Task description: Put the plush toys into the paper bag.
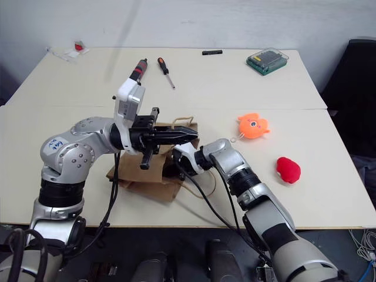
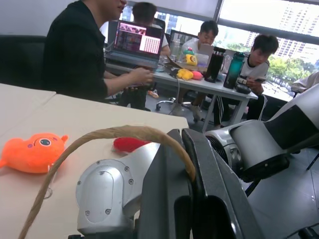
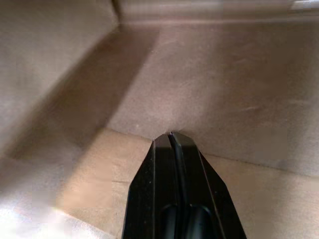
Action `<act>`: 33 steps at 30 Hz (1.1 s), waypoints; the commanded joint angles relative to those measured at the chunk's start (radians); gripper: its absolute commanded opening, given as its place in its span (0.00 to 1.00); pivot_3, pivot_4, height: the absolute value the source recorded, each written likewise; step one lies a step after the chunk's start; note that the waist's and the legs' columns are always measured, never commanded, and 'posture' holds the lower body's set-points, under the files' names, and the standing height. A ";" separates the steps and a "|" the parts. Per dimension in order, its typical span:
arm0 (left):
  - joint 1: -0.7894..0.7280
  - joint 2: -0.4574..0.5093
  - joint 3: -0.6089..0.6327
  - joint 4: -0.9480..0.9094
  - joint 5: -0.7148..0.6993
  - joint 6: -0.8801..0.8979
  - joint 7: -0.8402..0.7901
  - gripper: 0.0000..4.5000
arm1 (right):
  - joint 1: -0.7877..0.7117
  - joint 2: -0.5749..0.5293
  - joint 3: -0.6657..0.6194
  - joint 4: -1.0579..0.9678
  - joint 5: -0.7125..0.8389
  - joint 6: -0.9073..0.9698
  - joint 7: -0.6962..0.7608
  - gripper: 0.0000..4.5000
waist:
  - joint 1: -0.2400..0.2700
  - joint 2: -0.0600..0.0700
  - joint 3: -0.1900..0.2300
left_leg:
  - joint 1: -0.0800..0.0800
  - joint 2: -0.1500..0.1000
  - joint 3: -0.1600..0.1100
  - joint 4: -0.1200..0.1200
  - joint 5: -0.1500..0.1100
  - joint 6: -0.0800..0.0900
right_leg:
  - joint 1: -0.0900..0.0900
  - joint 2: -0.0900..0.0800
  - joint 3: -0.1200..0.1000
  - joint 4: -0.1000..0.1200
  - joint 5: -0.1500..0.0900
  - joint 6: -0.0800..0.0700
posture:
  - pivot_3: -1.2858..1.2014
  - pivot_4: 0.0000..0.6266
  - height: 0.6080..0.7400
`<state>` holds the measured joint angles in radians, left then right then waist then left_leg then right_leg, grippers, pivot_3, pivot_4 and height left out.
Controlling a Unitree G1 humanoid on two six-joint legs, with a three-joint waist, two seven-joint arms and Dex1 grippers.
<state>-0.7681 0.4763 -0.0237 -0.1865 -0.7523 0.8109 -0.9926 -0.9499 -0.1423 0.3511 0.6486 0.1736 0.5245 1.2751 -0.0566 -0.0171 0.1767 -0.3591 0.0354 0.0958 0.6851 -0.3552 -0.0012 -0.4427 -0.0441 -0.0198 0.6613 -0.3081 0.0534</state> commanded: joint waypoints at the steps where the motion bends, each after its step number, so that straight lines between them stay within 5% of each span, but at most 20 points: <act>1: 0.002 0.002 -0.009 -0.030 0.019 -0.044 -0.006 0.00 | -0.046 0.052 -0.075 0.021 0.081 0.122 0.001 0.01 | 0.000 0.000 0.000 | 0.000 0.000 0.000 0.000 0.000 0.000 | 0.000 0.000 0.000 0.000 0.000 0.000 | 0.52 0.24 1.00; 8: -0.008 -0.014 0.023 -0.012 0.020 -0.061 0.036 0.00 | -0.010 0.104 -0.046 0.085 -0.048 0.032 -0.217 0.01 | 0.000 0.000 0.000 | 0.000 0.000 0.000 0.000 0.000 0.000 | 0.000 0.000 0.000 0.000 0.000 0.000 | 0.52 0.24 1.00; 15: -0.084 -0.020 0.200 0.065 -0.105 0.026 0.164 0.00 | 0.055 0.042 0.109 0.058 -0.262 -0.164 -0.365 0.01 | 0.002 0.002 -0.002 | 0.005 -0.001 0.000 0.000 0.001 -0.002 | 0.004 -0.001 0.001 0.001 0.000 0.000 | 0.52 0.24 1.00; 25: 0.022 0.030 0.147 0.041 -0.009 -0.038 0.155 0.00 | 0.102 -0.011 0.017 -0.127 -0.184 -0.095 -0.364 0.01 | 0.020 0.003 -0.002 | 0.006 -0.002 -0.003 -0.001 0.001 -0.002 | 0.007 -0.002 -0.002 0.000 0.000 0.000 | 0.52 0.24 1.00; 33: 0.022 0.049 0.142 0.084 0.012 -0.057 0.129 0.00 | 0.253 -0.138 -0.097 -0.585 -0.032 0.103 -0.316 0.01 | 0.026 0.002 -0.002 | 0.001 -0.002 -0.003 -0.001 0.001 -0.001 | 0.003 -0.002 -0.002 -0.001 0.000 0.000 | 0.52 0.24 1.00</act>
<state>-0.7330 0.5143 0.1069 -0.0975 -0.7398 0.7677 -0.8482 -0.6936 -0.2737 0.2919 0.1665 0.0989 0.5921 0.9558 -0.0305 -0.0149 0.1747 -0.3588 0.0331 0.0930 0.6837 -0.3542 -0.0019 -0.4414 -0.0461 -0.0212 0.6607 -0.3083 0.0531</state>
